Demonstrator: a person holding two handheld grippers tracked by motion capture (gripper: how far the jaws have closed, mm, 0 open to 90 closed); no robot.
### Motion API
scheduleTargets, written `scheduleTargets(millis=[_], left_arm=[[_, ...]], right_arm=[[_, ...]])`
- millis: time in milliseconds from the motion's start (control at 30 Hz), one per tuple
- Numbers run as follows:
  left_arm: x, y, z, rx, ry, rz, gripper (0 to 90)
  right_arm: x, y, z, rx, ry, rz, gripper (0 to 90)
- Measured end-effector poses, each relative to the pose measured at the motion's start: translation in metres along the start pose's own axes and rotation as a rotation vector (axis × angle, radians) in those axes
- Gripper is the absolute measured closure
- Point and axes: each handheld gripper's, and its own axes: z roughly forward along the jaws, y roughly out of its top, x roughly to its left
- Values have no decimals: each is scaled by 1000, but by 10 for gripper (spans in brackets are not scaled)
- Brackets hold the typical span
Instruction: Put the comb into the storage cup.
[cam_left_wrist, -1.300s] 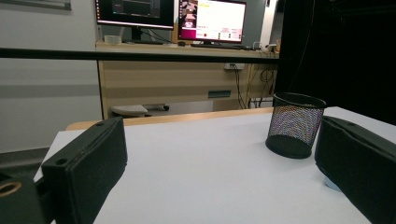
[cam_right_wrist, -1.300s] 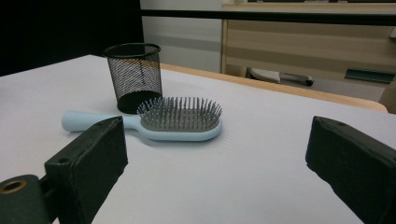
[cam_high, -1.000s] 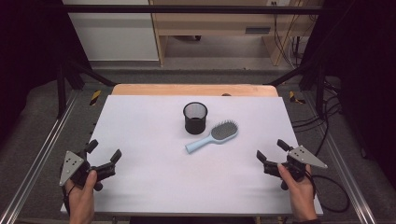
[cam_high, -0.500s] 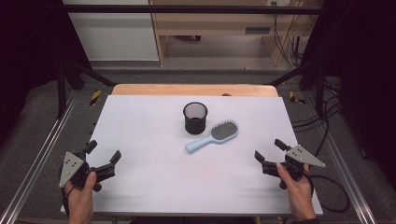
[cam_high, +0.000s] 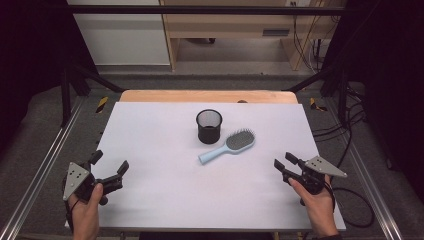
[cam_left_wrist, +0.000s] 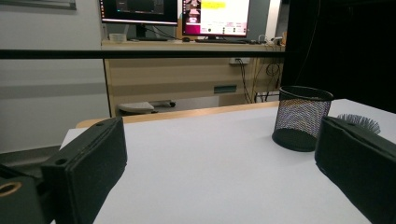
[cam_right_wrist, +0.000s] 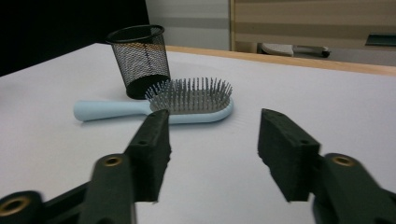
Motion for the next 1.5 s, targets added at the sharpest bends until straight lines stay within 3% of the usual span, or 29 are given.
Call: scheduleTargets(millis=[67,167,200,300,433,467,533,567,733,767,900,1067,1233,1500], left_arm=[[0,0,0,-1,0,1,24],[2,-2,-1,7,5,-5,25],[2,-3,-3,10,19,-2,27],[2,-2,-4,1,20,-6,27],[0,0,-4,-4,10,-2,27],[0,0,-4,-4,6,-2,27],[-1,0,-3,-2,1,-1,27],[-1,0,-2,-1,2,0,27],[-3,0,-2,0,-4,0,26],[-3,0,-2,-1,-5,1,26],[-1,-1,-3,1,-5,-2,27],[1,-2,-2,2,-10,-13,27],[-2,-1,-1,4,-21,-5,27],[-4,-1,0,9,-30,0,26]], right_arm=[[-1,-1,1,17,-18,-18,639],[0,1,3,43,-41,5,832],[0,3,4,43,-34,41,855],[4,10,9,60,-24,70,880],[12,38,29,142,-22,-13,898],[16,56,41,179,-10,-35,900],[18,65,46,199,-7,-44,900],[22,81,59,234,-9,-94,900],[26,98,83,293,-29,-173,900],[25,100,95,318,-35,-195,900],[19,98,116,352,-43,-202,900],[13,93,134,356,-41,-212,900],[5,87,158,391,-73,-236,900],[-11,76,183,433,-123,-208,900]])
